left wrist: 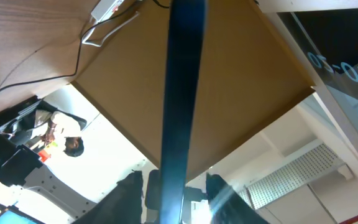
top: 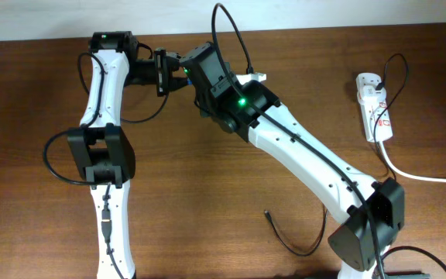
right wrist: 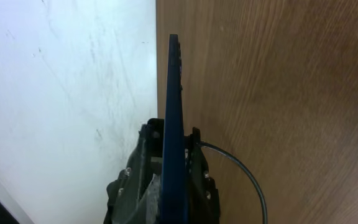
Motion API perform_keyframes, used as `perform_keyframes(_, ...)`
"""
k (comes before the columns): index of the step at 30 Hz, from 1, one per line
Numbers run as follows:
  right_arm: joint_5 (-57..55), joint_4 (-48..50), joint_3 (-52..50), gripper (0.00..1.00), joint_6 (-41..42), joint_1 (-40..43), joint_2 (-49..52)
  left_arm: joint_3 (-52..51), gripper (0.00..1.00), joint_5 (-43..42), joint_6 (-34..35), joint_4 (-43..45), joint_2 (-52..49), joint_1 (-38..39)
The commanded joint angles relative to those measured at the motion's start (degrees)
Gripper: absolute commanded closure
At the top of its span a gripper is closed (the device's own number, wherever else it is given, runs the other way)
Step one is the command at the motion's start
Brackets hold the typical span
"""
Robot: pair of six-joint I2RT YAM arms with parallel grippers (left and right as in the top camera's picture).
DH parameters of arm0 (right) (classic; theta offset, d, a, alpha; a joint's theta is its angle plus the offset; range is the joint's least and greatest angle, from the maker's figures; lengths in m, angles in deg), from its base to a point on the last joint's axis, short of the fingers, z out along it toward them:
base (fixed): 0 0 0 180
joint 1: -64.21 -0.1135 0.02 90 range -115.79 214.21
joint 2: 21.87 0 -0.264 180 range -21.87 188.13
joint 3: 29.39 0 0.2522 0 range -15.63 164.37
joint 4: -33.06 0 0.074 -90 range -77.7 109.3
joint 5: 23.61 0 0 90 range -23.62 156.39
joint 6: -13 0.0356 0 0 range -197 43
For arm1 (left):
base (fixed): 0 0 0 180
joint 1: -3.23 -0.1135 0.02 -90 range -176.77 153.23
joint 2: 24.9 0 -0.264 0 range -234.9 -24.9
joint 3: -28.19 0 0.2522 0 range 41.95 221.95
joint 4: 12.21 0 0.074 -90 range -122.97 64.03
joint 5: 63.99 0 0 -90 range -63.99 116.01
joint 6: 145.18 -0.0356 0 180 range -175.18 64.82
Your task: Plug charger to phone and switch on socket
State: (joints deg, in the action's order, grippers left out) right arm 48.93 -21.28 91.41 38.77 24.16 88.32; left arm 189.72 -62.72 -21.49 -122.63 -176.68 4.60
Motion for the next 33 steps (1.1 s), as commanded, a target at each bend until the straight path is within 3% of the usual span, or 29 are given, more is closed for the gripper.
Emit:
perform_keyframes(1, 0.63, 0.5, 0.92, 0.96, 0.26, 0.31, -2.58, 1.22, 0.65, -1.46, 0.17, -0.09, -0.24, -0.15)
perform_keyframes(5, 1.64, 0.52, 0.92, 0.96, 0.26, 0.33, -2.58, 1.22, 0.69, -1.46, 0.17, -0.09, -0.24, -0.15)
perform_keyframes(11, 2.51, 0.48, 0.92, 0.96, 0.24, 0.33, -2.58, 1.22, 0.86, -1.46, 0.17, -0.09, -0.24, -0.15)
perform_keyframes(14, 2.54, 0.46, 0.92, 0.96, 0.0, 0.33, -2.58, 1.22, 1.0, -1.46, 0.17, -0.09, -0.24, -0.15)
perform_keyframes(15, 2.54, 0.46, 0.92, 0.95, 0.0, 0.33, -2.58, 1.22, 1.0, -1.46, 0.17, -0.09, -0.24, -0.15)
perform_keyframes(16, 2.54, 0.46, 0.92, 0.91, -0.44, 0.33, -2.58, 1.22, 1.0, -1.46, 0.15, -0.09, -0.24, -0.15)
perform_keyframes(19, 2.45, 0.59, 0.92, 0.53, -4.44, 0.33, -2.58, 1.22, 1.0, -1.46, 0.15, -0.09, -0.24, -0.15)
perform_keyframes(20, 2.45, 1.05, 0.92, 0.3, -6.6, 0.35, -2.58, 1.22, 1.0, -1.46, 0.15, -0.09, -0.24, -0.15)
perform_keyframes(24, 2.49, 4.61, 0.92, 0.02, -20.87, 0.85, -3.54, 1.22, 1.0, -1.46, -0.66, -0.07, -0.24, -0.15)
perform_keyframes(28, 9.14, 3.89, 0.92, 0.02, -44.74, 5.84, -8.26, 1.22, 1.0, 1.64, -7.54, 0.39, -0.24, -0.15)
perform_keyframes(30, 19.43, 1.79, 0.92, 0.02, -59.47, 11.21, -10.78, 1.22, 1.0, 1.95, -11.89, 0.39, -0.24, -0.15)
perform_keyframes(33, 33.05, -8.52, 0.92, 0.02, -68.96, 20.68, -12.41, 1.22, 1.0, 1.92, -24.68, 0.37, -0.24, -0.15)
